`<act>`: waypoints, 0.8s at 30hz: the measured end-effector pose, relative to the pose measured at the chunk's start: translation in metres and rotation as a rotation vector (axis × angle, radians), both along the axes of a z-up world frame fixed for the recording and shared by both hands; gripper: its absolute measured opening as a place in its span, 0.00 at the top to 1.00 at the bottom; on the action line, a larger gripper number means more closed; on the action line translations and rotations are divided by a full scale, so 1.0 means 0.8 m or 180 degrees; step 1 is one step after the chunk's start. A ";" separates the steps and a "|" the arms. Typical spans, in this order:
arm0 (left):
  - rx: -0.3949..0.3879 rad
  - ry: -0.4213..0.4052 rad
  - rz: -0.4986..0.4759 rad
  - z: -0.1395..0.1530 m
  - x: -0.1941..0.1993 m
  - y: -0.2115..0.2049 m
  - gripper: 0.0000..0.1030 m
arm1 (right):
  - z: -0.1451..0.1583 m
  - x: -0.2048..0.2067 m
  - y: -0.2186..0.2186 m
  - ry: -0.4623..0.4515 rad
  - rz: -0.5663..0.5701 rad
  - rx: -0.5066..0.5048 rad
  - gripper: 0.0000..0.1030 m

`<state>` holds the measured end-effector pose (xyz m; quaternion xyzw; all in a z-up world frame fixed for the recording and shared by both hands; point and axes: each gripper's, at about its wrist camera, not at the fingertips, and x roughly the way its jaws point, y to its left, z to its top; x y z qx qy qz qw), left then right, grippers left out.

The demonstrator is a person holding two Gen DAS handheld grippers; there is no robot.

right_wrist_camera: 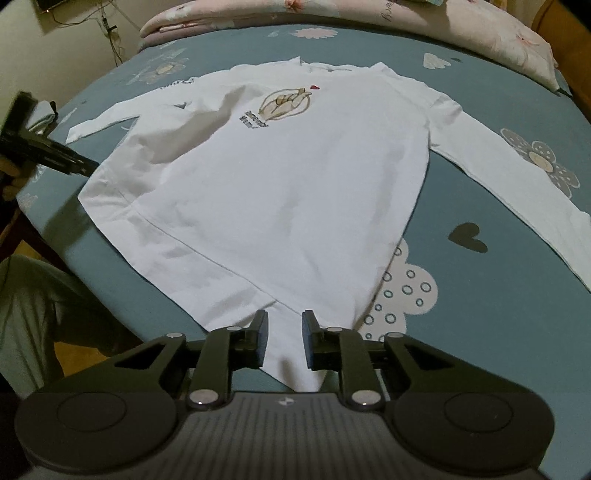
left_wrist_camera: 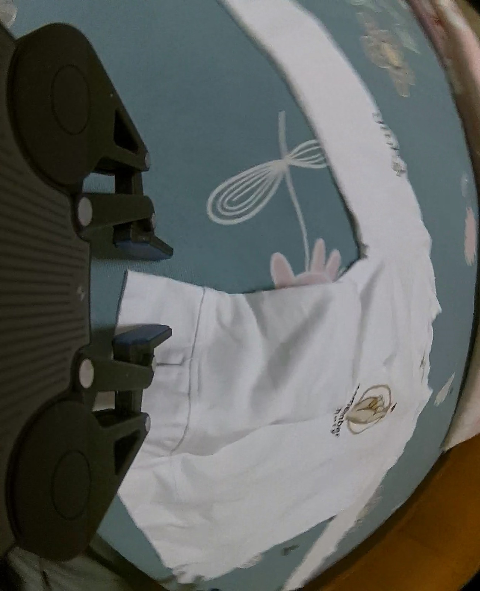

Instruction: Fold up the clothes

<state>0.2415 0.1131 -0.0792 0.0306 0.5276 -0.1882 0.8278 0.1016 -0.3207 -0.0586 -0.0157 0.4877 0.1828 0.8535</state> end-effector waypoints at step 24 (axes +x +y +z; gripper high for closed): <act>0.0193 -0.0128 0.0129 0.061 -0.061 0.011 0.97 | -0.011 0.008 0.007 -0.0062 -0.0119 -0.0017 0.67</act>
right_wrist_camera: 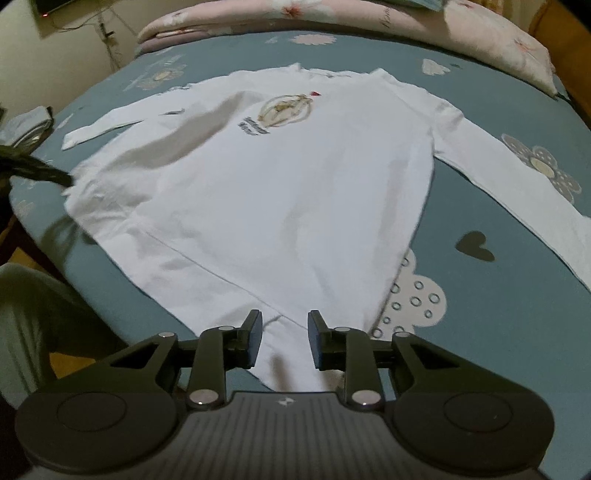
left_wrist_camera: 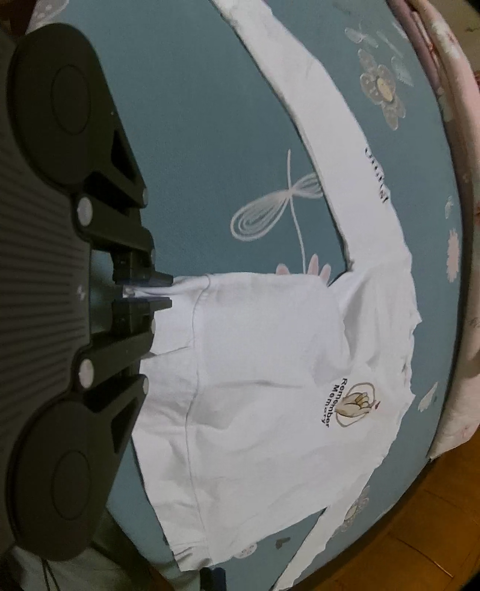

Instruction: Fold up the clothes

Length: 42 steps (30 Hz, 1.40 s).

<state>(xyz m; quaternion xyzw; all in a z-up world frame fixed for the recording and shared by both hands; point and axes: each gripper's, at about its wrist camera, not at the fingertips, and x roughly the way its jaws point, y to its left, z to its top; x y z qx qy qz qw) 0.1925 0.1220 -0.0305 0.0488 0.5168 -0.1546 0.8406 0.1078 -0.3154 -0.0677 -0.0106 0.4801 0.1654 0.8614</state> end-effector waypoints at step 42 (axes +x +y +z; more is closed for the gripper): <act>-0.2096 0.0261 0.1652 -0.110 0.254 0.030 0.66 | -0.040 0.166 0.000 -0.0445 -0.0566 0.1000 0.54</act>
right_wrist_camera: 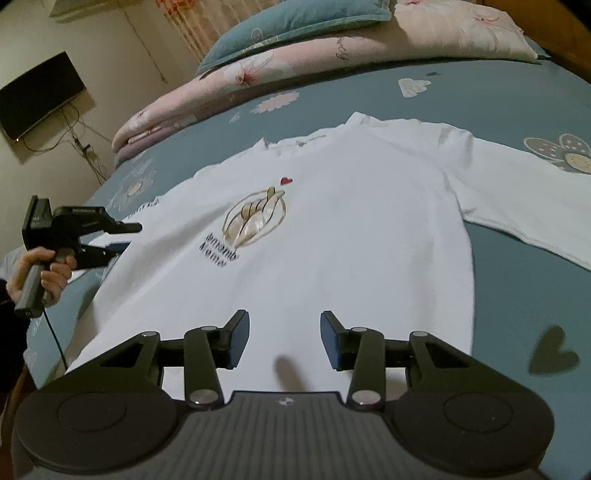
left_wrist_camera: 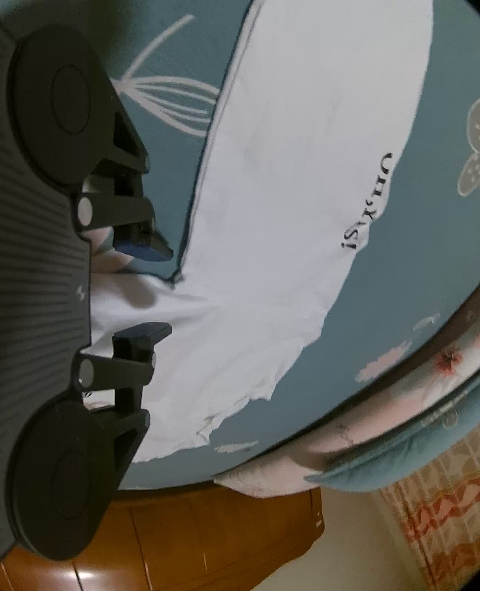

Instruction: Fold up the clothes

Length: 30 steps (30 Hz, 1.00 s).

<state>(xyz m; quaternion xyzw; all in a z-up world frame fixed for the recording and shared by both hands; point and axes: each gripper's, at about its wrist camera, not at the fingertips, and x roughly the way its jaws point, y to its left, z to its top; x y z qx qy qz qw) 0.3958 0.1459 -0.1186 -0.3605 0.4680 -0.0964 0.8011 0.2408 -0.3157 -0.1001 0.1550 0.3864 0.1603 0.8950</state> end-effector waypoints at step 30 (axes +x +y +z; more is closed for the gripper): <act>0.1063 -0.0453 -0.0223 0.018 -0.027 -0.032 0.76 | -0.027 0.004 0.000 -0.0059 0.0176 -0.0085 0.49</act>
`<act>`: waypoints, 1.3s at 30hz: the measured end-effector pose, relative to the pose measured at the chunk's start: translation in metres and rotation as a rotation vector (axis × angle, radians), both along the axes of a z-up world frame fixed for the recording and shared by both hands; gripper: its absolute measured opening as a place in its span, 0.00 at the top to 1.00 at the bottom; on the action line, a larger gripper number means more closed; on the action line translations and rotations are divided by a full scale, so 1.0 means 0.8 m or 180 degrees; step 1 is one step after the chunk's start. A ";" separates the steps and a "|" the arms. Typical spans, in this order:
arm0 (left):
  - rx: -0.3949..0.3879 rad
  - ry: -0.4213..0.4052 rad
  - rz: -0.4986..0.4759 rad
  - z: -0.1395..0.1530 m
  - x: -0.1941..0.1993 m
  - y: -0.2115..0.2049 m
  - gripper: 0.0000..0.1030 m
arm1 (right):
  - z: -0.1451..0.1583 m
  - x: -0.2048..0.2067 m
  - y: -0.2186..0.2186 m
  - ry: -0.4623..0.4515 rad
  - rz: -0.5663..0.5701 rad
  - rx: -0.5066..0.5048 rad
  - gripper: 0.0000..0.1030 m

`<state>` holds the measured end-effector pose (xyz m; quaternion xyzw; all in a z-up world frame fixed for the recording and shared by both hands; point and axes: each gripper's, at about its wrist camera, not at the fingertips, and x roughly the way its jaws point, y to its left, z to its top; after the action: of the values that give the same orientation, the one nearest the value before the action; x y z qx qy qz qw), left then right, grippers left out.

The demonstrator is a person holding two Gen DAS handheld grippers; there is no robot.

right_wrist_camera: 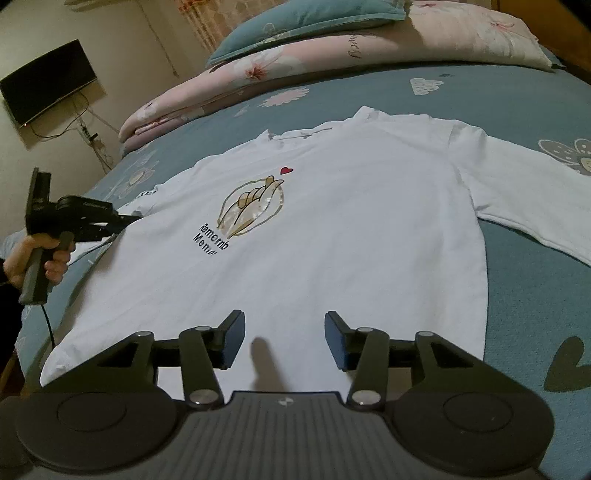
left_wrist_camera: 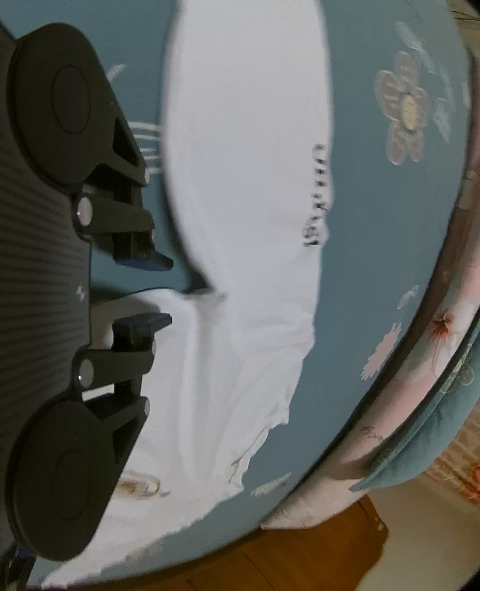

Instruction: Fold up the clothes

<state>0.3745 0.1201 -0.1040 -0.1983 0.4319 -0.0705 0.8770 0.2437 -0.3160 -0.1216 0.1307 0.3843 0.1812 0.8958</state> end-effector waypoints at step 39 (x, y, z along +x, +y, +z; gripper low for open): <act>0.0402 -0.0213 -0.0381 0.053 -0.157 -0.063 0.58 | 0.022 -0.066 -0.060 0.0041 -0.0811 -0.0142 0.46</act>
<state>0.2493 0.0694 -0.0614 -0.1139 0.4169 -0.1021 0.8960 0.1910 -0.3642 -0.1042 0.1597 0.3743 0.0565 0.9117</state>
